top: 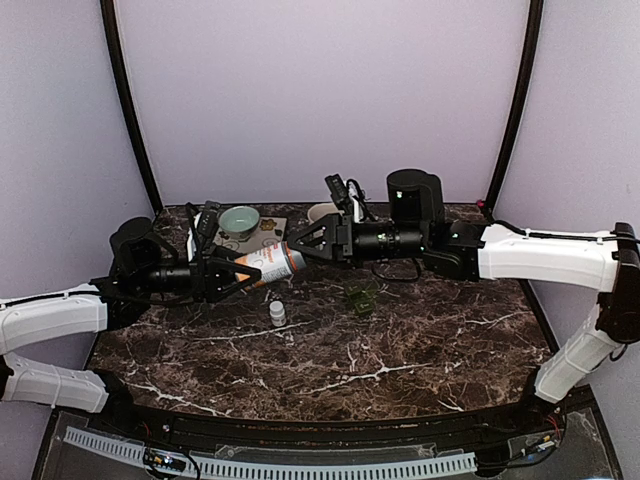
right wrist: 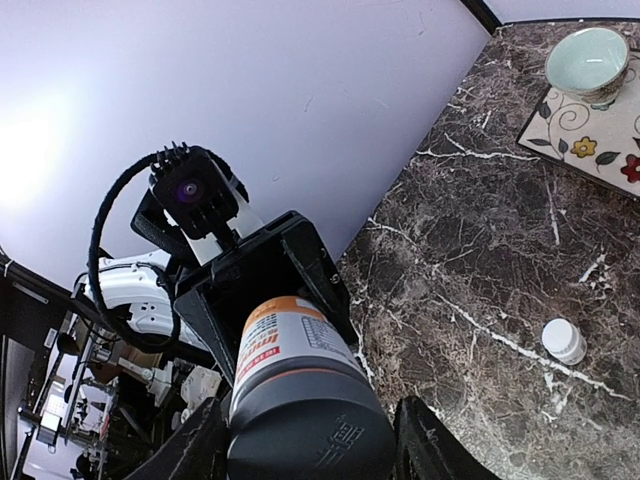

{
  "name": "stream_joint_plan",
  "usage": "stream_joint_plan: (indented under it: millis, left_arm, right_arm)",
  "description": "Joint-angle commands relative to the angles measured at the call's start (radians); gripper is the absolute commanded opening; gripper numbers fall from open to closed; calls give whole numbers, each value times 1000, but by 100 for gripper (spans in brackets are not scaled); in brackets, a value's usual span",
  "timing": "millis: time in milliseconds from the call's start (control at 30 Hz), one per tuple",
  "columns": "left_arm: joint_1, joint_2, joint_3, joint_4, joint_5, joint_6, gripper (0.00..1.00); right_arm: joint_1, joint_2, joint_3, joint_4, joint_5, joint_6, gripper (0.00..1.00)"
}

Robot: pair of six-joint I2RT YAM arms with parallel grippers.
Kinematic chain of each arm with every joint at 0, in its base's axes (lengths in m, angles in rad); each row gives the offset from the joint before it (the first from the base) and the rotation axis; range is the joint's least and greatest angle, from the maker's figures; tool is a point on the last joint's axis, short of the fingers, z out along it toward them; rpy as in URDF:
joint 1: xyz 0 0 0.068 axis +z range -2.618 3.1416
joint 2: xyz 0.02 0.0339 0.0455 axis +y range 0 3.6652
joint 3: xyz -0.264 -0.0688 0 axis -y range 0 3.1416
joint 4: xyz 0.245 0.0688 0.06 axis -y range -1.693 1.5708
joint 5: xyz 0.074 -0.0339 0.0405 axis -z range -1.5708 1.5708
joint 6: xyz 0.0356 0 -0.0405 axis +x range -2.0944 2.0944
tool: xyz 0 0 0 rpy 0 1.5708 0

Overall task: Sort the pills into containers
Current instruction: Unscrew the lid of the pill bottle.

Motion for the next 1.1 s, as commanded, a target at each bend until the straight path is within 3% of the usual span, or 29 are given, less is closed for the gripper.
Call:
stream_joint_plan:
  millis: [0, 200, 500, 600, 733, 967, 1067]
  left_arm:
    - [-5, -20, 24, 25, -14, 23, 0]
    - [-7, -19, 26, 23, -28, 23, 0]
    - [-8, -22, 27, 21, -50, 25, 0]
    - [-8, -21, 28, 20, -48, 25, 0]
    - [-8, -21, 28, 20, -49, 25, 0]
    - [-9, -18, 30, 22, -47, 18, 0]
    - [-10, -15, 33, 29, -35, -5, 0]
  right_arm:
    - [4, 26, 18, 41, -48, 20, 54]
    - [8, 22, 11, 51, -54, 24, 49]
    - [18, 14, 2, 57, -63, 28, 64]
    - [19, 10, 2, 53, -60, 25, 64]
    - [24, 14, 6, 48, -65, 24, 55]
    - [32, 21, 34, 0, -64, -27, 0]
    - [37, 15, 36, -6, -79, -98, 0]
